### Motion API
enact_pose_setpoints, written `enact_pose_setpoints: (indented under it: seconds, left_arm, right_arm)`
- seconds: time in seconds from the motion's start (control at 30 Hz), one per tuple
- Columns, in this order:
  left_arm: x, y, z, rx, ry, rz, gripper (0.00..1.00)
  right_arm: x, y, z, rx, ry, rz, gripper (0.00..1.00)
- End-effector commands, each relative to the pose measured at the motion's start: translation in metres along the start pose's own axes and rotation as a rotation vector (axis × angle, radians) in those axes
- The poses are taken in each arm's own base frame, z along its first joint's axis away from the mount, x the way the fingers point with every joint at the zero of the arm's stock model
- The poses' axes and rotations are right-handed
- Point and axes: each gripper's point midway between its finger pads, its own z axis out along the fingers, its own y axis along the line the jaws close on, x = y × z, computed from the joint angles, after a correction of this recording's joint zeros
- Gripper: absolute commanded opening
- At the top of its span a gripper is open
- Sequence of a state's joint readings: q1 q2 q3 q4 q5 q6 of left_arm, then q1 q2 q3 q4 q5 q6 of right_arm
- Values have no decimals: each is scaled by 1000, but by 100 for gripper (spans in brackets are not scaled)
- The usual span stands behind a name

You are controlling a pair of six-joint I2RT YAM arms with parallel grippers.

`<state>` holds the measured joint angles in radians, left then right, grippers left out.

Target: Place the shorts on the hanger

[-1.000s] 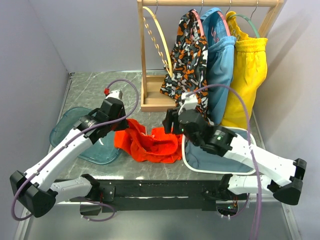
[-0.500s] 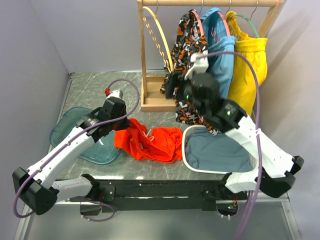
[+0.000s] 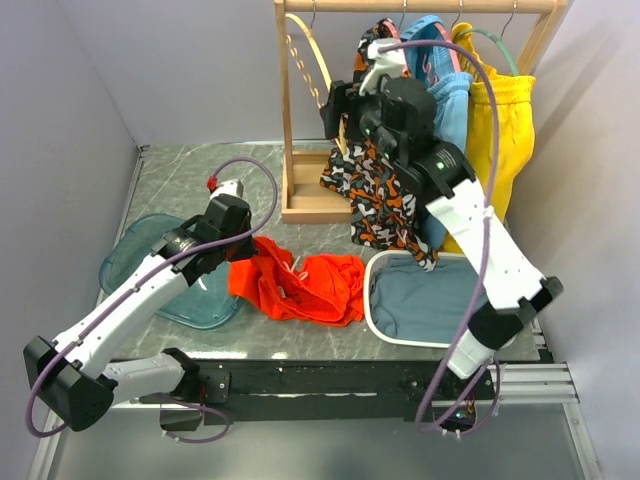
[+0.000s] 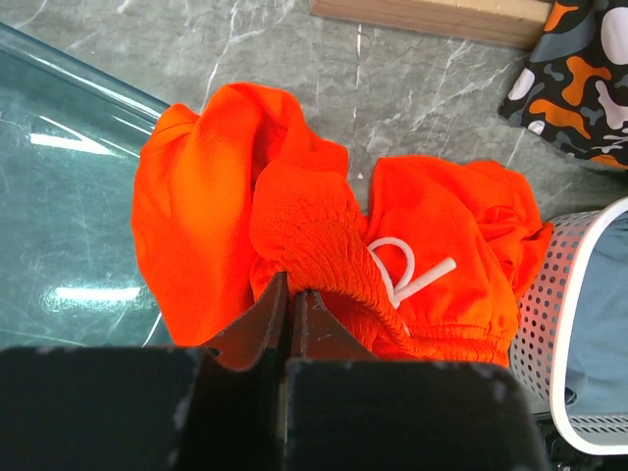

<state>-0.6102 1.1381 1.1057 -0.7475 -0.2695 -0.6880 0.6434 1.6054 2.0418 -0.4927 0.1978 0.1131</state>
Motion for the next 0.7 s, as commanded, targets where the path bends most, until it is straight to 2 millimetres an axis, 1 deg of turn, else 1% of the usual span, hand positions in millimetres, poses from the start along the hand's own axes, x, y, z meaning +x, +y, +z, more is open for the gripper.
enact_pose_setpoints:
  seconds: [0.0, 0.03, 0.07, 0.1, 0.13, 0.17, 0.2, 0.37, 0.5, 0.63, 0.67]
  left_arm:
    - [-20, -4, -13, 34, -80, 3, 1]
    - [-20, -3, -14, 29, -84, 5, 1]
    - [-20, -2, -14, 25, -83, 7, 1]
    - [-20, -1, -14, 24, -85, 10, 1]
    - [-20, -1, -14, 24, -85, 12, 1]
    - [-20, 0, -14, 23, -86, 15, 1]
    - [-19, 0, -13, 23, -86, 21, 1]
    - [-18, 2, -10, 9, -85, 26, 1]
    - [-19, 1, -10, 13, -89, 27, 1]
    - [-19, 3, -11, 11, -94, 31, 1]
    - [-19, 3, -11, 10, -95, 31, 1]
  right_arm:
    - [-18, -2, 18, -28, -35, -53, 83]
    - [-8, -4, 32, -17, -8, -61, 83]
    - [-20, -5, 30, -10, -23, -62, 83]
    - [-21, -7, 33, 1, -20, -68, 82]
    - [-13, -11, 43, 24, 0, -81, 81]
    - [-17, -12, 42, 28, -5, -86, 78]
    - [-16, -12, 44, 27, -2, -90, 75]
    - [1, -17, 53, 52, 37, -109, 73]
    - [12, -19, 57, 59, 62, -114, 63]
    - [19, -16, 62, 42, 80, -117, 60]
    - [18, -15, 61, 41, 82, -117, 60]
